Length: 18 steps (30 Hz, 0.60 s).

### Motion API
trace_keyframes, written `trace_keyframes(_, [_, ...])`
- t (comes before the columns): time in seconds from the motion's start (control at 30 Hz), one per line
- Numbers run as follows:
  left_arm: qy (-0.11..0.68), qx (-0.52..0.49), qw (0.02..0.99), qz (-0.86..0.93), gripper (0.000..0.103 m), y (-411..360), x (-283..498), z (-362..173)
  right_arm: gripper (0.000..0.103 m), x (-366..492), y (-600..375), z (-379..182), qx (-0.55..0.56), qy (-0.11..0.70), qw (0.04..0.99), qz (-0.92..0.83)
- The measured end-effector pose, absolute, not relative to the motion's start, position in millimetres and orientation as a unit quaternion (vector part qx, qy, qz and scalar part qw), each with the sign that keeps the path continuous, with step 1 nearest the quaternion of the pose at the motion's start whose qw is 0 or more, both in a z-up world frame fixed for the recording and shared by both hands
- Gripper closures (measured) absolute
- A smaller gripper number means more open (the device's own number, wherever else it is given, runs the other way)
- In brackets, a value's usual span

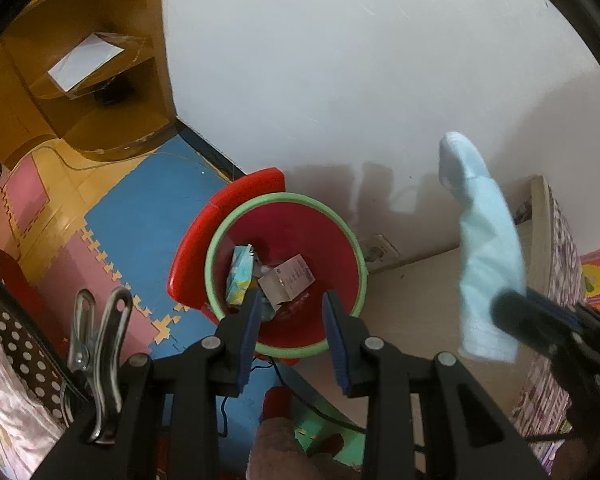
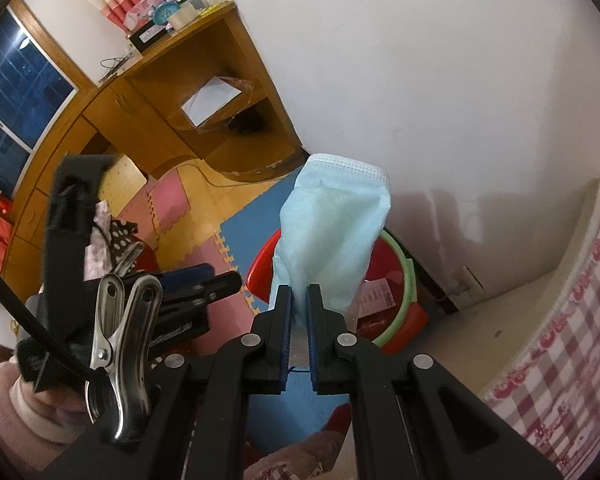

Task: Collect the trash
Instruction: 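Open the left gripper over the bucket while the right drops the mask in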

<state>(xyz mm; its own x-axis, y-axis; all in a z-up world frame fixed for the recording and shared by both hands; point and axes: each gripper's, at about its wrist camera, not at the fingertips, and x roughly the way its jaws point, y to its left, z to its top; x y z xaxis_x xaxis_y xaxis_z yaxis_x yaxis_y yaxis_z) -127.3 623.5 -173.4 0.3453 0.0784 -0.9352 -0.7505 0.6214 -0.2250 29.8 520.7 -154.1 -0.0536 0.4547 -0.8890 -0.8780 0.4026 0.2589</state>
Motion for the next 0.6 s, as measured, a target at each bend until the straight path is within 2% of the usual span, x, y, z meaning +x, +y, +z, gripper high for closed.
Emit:
trace_keyframes(0.43, [0.485,-0.342,0.749,0.294,0.07,621,-158,-153,0.094,27,553,-183,-0.236,0.53,0.647,0.495])
trace_keyframes(0.6, [0.482,-0.344,0.747,0.301,0.07,620,-167,-149,0.078,30,555,-183,-0.222,0.531,0.653,0.492])
